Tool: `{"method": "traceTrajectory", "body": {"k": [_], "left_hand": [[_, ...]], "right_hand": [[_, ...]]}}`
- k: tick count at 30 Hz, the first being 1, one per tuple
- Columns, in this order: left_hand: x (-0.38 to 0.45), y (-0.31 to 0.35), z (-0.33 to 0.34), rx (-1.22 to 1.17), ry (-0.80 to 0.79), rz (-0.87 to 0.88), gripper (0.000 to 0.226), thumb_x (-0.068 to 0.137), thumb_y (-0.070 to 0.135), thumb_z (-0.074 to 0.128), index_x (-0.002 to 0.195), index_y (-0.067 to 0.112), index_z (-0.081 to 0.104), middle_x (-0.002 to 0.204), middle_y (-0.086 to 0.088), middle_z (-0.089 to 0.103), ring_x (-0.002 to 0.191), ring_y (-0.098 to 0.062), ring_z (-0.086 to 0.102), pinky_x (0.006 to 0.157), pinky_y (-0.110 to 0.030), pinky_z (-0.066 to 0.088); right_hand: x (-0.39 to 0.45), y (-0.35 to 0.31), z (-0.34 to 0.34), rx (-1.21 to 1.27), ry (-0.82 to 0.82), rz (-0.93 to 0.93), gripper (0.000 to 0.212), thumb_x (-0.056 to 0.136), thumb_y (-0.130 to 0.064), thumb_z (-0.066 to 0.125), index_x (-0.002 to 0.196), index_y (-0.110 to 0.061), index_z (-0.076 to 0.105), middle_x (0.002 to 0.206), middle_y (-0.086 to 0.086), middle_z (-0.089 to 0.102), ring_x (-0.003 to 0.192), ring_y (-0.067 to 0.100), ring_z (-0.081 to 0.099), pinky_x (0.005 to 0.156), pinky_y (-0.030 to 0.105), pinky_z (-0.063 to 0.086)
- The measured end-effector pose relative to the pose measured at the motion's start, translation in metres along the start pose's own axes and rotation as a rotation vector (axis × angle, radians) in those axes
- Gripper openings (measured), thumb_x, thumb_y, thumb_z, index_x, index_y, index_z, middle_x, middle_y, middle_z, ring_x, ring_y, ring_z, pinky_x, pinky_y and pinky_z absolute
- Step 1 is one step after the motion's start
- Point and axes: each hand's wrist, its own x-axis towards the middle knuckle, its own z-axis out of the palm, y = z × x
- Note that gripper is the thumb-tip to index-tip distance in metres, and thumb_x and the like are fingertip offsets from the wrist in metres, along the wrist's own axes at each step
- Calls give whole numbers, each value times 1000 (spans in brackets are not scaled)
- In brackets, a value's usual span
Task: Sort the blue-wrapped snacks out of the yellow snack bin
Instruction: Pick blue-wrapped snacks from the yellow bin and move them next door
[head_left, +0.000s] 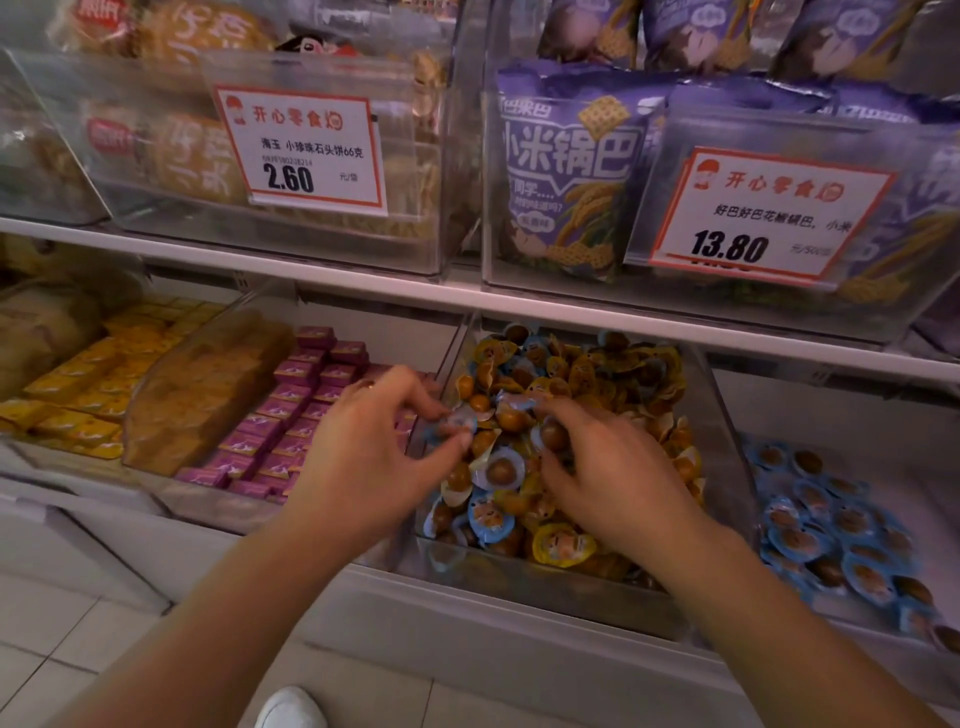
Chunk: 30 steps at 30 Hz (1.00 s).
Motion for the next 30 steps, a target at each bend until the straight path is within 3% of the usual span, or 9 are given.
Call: {"method": "traceTrajectory", "body": {"k": [1,4,7,10,14,17,22,26,30], "left_hand": [[0,0,-2,-73,35,-30,28,75,43,76,87,41,51,83,21,65,84,2,63,67,-12,47],[1,3,-7,-209,40,-54,27,86,34,68,107,43,55,87,19,66,75,-3,66,56,-15,49],[0,4,-7,-185,-13,-73,12,89,46,48,97,44,57,76,17,64,52,-6,58,40,-20,41],[-4,5,-6,-191,-39,-79,10,94,42,44,97,41,54,72,19,61,51,-4,54,42,-20,38],[-5,2,-6,-124,-61,-67,7,95,35,48,98,38,54,79,29,58,63,3,56,50,-13,38],[-5,-1,-4,-102,-80,-58,7,96,30,52,98,36,55,80,30,58,64,5,56,51,-9,37],[-4,2,-2,-111,-49,-33,7,96,30,54,99,34,57,82,28,59,67,4,58,52,-9,37],[-5,9,-1,-142,-46,-15,8,97,30,54,103,33,59,83,29,59,66,6,58,51,-8,39],[-5,13,2,-155,-41,11,9,97,27,56,103,33,60,83,31,58,69,10,56,53,-4,36]], "right_hand": [[1,-2,-5,45,20,-10,35,88,-26,61,122,-27,55,102,-3,64,87,21,62,64,30,45],[1,-14,-11,146,-43,-99,19,82,-21,57,97,-31,54,92,-14,52,82,9,53,61,29,46],[-2,-27,2,99,-290,-144,29,85,-27,51,113,-33,55,107,-9,53,99,16,54,75,39,53],[-4,-29,20,-70,-320,-129,47,93,-42,48,139,-33,45,125,-5,41,115,21,49,84,40,52],[2,-22,26,-120,-322,-75,76,79,-78,47,142,-37,39,140,-6,31,127,21,36,99,41,44],[6,-27,29,-179,-331,-84,82,72,-77,60,140,-35,40,138,-5,35,126,23,39,98,42,45],[7,-34,37,-194,-201,-129,57,79,-57,65,126,-29,49,117,-4,48,110,21,50,76,37,49],[7,-26,32,-162,-208,-127,44,81,-38,64,122,-28,51,109,-1,51,101,23,53,67,35,49],[11,-15,20,199,-178,16,3,84,-25,59,84,-28,58,80,-8,59,72,8,56,59,33,48]]}}
